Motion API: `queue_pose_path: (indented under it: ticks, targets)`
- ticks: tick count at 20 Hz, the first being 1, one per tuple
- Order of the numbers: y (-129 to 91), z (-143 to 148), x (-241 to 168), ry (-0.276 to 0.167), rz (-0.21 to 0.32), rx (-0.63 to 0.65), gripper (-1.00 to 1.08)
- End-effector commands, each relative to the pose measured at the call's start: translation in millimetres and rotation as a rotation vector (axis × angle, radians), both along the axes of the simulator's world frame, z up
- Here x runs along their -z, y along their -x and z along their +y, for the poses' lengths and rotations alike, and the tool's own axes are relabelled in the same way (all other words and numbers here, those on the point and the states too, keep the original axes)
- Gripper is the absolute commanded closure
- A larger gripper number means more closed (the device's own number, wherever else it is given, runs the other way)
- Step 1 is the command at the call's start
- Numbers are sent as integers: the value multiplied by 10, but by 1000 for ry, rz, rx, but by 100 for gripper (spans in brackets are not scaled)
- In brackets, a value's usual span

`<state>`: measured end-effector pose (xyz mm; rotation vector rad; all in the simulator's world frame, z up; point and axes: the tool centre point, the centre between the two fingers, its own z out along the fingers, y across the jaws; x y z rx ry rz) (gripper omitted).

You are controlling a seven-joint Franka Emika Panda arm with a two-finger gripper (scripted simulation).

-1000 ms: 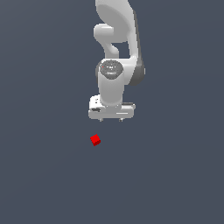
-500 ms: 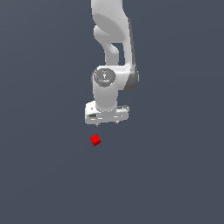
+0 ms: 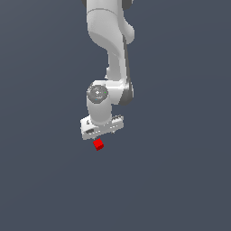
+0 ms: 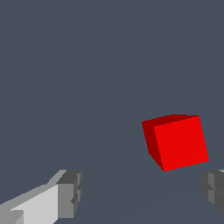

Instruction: Pick up the red cube and move it to a goal position.

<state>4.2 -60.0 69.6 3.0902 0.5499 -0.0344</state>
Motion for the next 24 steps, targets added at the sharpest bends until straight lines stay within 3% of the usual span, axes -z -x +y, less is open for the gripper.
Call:
queue_pose_path:
  ticks: [1,10,18,19,24]
  targets:
    - [-58,-83,120,-2,-5,-56,-92]
    - [-240,-269,414,-8,-17,-194,-92]
    - [-306,-312,497,-9,-20,-234,-92]
    - [-306,-312,497,-9,-20,-234,108]
    - [-306,-312,497,-9,-20,-234,108]
